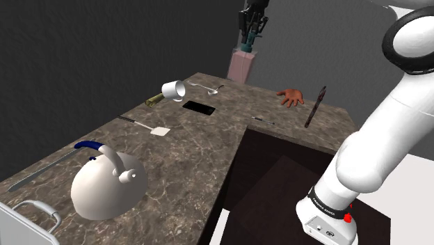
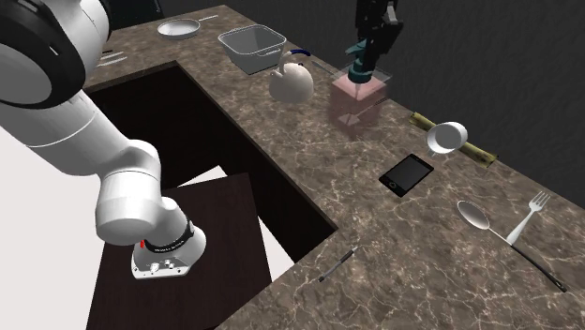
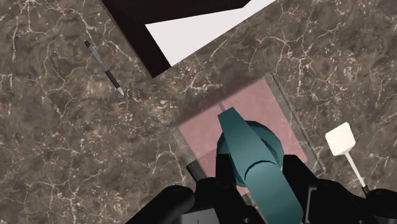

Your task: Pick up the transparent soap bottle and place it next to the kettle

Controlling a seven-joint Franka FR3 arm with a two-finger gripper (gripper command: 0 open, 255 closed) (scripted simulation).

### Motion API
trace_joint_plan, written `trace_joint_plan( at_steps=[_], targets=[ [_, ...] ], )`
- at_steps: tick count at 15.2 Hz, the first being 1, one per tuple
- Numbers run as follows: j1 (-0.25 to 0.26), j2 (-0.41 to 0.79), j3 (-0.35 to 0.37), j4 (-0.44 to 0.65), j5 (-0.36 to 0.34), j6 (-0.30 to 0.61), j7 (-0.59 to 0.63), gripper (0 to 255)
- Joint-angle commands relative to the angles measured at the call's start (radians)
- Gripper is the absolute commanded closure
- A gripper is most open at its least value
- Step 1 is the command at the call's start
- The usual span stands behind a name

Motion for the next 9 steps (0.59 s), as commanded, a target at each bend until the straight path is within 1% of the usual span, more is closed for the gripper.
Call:
trace_joint_plan(
  at_steps=[1, 5, 9],
  targets=[
    [0.024, -0.035, 0.031, -0.039, -0.002, 0.007, 0.056, 255],
    [0.065, -0.093, 0.089, -0.104, 0.002, 0.02, 0.154, 255],
    [0.102, -0.133, 0.15, -0.146, 0.012, 0.028, 0.254, 255]
  ],
)
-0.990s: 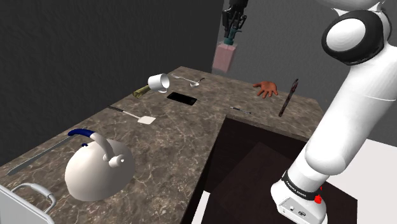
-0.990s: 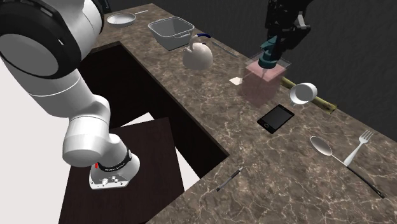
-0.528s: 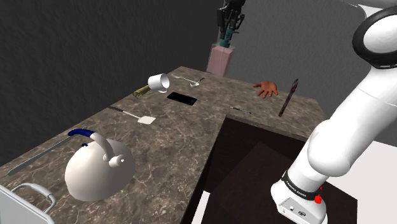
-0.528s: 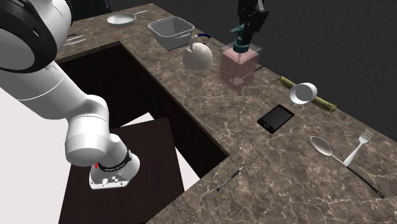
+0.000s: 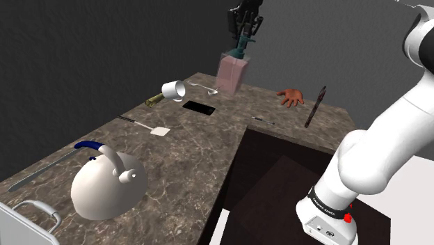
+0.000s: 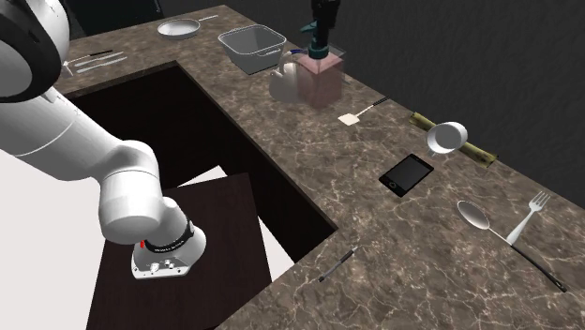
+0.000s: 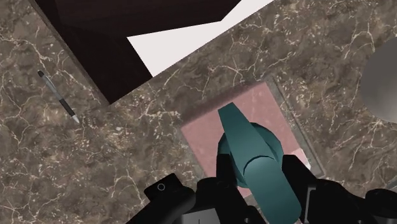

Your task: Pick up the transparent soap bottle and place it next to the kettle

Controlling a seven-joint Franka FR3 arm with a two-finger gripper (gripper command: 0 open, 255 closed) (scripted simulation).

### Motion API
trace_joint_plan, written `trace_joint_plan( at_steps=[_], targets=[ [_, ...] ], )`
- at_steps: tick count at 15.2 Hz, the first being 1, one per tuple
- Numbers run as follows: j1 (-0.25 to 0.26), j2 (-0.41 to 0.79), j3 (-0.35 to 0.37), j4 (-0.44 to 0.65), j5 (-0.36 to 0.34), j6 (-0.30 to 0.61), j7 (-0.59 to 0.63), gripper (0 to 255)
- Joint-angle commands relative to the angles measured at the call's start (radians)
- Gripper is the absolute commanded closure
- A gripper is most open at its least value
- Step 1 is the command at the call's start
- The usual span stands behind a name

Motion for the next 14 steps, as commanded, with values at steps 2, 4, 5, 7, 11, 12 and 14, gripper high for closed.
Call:
trace_joint_plan(
  at_steps=[2, 4, 5, 7, 11, 12, 14],
  targets=[
    [0.027, -0.018, 0.047, -0.013, 0.009, -0.001, 0.077, 255],
    [0.046, -0.027, 0.079, -0.021, 0.015, 0.002, 0.127, 255],
    [0.055, -0.03, 0.095, -0.023, 0.018, 0.003, 0.153, 255],
    [0.073, -0.031, 0.128, -0.024, 0.024, 0.006, 0.204, 255],
    [0.109, -0.021, 0.195, -0.01, 0.033, 0.01, 0.309, 255],
    [0.118, -0.016, 0.213, -0.003, 0.035, 0.01, 0.335, 255],
    [0.136, -0.001, 0.248, 0.014, 0.035, 0.012, 0.389, 255]
  ],
)
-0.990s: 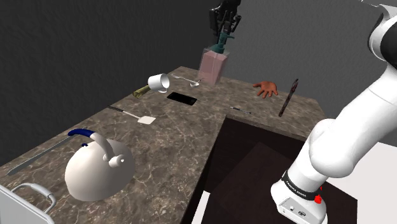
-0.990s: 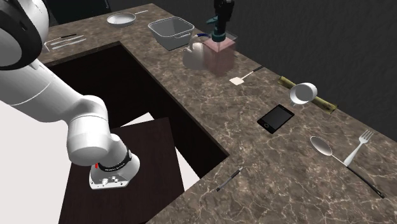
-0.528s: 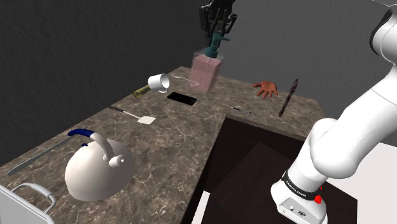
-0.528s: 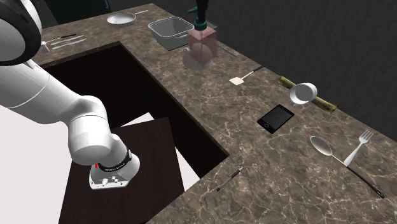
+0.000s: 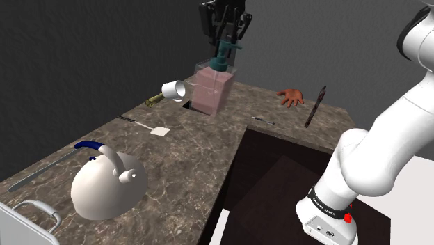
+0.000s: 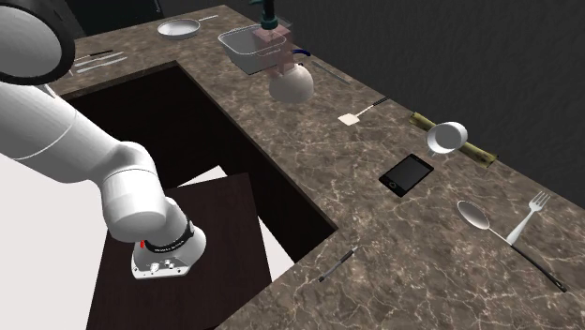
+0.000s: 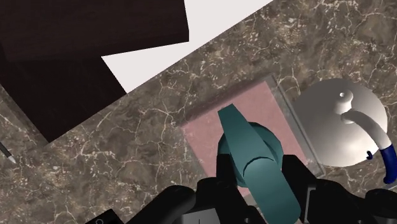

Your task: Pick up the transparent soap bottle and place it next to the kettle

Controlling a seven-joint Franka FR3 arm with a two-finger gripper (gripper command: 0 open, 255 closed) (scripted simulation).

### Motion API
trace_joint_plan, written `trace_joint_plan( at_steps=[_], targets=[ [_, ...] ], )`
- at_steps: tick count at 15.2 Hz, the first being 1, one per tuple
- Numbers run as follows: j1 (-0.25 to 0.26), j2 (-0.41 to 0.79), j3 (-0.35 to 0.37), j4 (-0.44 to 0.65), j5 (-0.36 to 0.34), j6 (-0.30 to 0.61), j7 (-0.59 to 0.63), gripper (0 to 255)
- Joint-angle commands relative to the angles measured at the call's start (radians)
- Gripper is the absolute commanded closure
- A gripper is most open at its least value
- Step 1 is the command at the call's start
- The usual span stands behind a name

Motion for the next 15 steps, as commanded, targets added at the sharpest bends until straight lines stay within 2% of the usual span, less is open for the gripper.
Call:
trace_joint_plan(
  at_steps=[1, 9, 15],
  targets=[
    [0.018, 0.016, 0.034, 0.016, 0.0, 0.003, 0.054, 255],
    [0.102, 0.143, 0.185, 0.153, -0.042, -0.003, 0.285, 255],
    [0.208, 0.313, 0.297, 0.338, -0.142, -0.036, 0.476, 255]
  ],
)
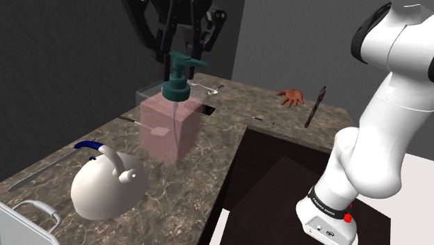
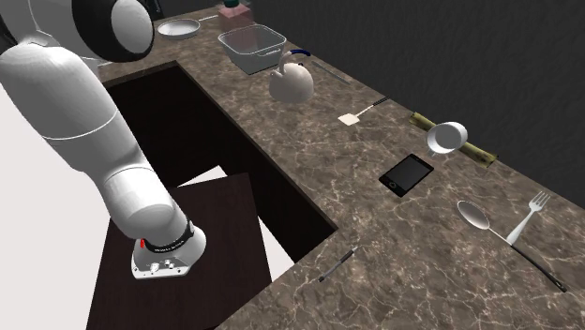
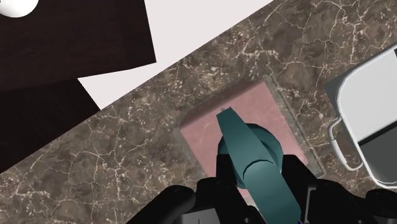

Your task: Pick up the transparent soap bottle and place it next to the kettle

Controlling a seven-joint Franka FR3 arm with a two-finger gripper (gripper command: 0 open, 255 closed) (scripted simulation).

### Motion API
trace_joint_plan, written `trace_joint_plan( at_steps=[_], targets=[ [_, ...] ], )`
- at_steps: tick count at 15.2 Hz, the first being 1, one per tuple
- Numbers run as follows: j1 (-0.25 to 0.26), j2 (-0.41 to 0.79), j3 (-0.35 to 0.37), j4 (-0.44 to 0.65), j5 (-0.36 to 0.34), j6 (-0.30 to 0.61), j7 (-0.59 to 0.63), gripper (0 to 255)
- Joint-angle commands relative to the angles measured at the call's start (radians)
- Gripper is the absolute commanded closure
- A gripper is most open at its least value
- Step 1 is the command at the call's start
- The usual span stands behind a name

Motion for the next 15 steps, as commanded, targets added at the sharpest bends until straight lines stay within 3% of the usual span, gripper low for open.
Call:
trace_joint_plan(
  at_steps=[1, 15],
  targets=[
    [0.054, 0.084, 0.04, 0.093, -0.056, -0.022, 0.078, 255],
    [0.008, -0.053, 0.009, -0.261, 0.027, 0.217, 0.028, 255]
  ],
)
